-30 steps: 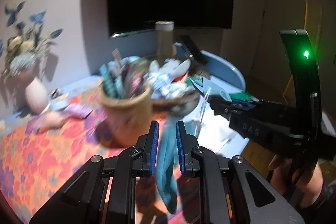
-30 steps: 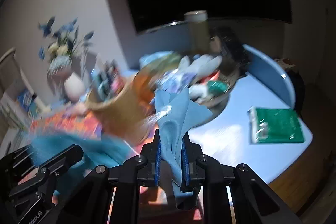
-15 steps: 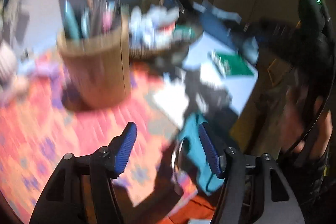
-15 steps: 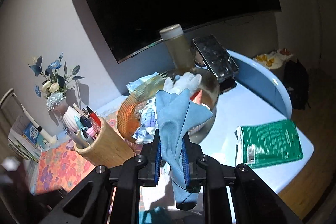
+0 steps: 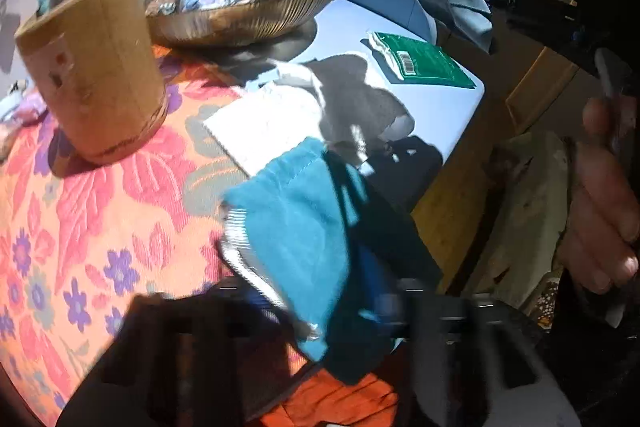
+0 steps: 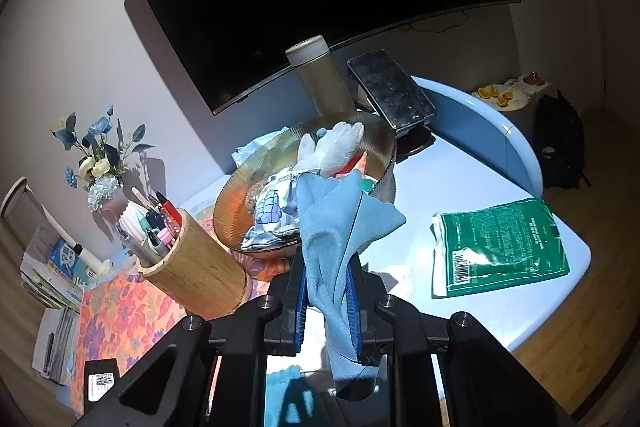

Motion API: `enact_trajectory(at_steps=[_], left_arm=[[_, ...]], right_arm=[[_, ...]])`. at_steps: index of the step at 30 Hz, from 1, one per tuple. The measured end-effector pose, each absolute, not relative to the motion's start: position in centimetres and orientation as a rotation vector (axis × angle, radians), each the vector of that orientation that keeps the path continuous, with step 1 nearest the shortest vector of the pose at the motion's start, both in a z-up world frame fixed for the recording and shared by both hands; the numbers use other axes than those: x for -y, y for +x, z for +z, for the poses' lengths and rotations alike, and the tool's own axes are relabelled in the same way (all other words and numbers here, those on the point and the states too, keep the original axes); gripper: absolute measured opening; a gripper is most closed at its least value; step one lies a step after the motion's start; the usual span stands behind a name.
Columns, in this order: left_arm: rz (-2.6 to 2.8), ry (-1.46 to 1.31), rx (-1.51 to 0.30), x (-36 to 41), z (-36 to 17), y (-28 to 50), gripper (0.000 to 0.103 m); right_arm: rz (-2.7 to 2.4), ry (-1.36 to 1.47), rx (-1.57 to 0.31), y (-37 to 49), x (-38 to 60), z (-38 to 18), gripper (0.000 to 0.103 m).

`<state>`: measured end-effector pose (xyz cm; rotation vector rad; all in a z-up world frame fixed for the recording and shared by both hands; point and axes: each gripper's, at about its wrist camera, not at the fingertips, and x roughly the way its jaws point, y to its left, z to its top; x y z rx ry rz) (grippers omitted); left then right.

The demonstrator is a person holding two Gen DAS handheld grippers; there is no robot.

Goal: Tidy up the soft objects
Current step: 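Carry the teal pouch and blue glove to the glass bowl, then open both grippers over the glass bowl to drop the items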

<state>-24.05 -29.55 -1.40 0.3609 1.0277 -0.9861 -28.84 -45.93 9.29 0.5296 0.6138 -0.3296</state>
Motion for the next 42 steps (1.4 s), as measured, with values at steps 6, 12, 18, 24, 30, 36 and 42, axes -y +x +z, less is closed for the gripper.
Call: enact_trajectory(at_steps=[6, 12, 18, 24, 30, 36, 42], left_arm=[[-1.032, 0.341, -0.96, 29.1, 0.6, -24.5, 0.006], [-1.06, 0.265, -0.856, 28.2, 6.0, -23.5, 0.006], [-1.025, 0.225, -0.735, 30.5, 12.4, -20.2, 0.006], [-0.936, 0.21, -0.729, 34.4, 16.6, -13.8, 0.006], [-0.904, 0.215, -0.707, 37.4, 17.8, -8.8, 0.007], [-0.819, 0.218, -0.738, 39.2, 16.2, -4.5, 0.08], [-0.863, 0.206, -0.686, 37.3, 16.9, -5.3, 0.088]], right_arm=[[-0.337, 0.558, -0.6, -29.5, 46.7, 9.3, 0.016], [-0.335, 0.559, -0.57, -29.8, 46.9, 10.6, 0.016], [-0.314, 0.542, -0.517, -28.7, 47.4, 13.0, 0.016], [-0.305, 0.512, -0.497, -25.4, 48.3, 14.6, 0.016], [-0.291, 0.521, -0.536, -20.9, 49.4, 13.9, 0.016], [-0.273, 0.53, -0.672, -15.3, 50.8, 11.4, 0.056], [-0.321, 0.558, -0.65, -17.5, 51.2, 10.7, 0.058]])
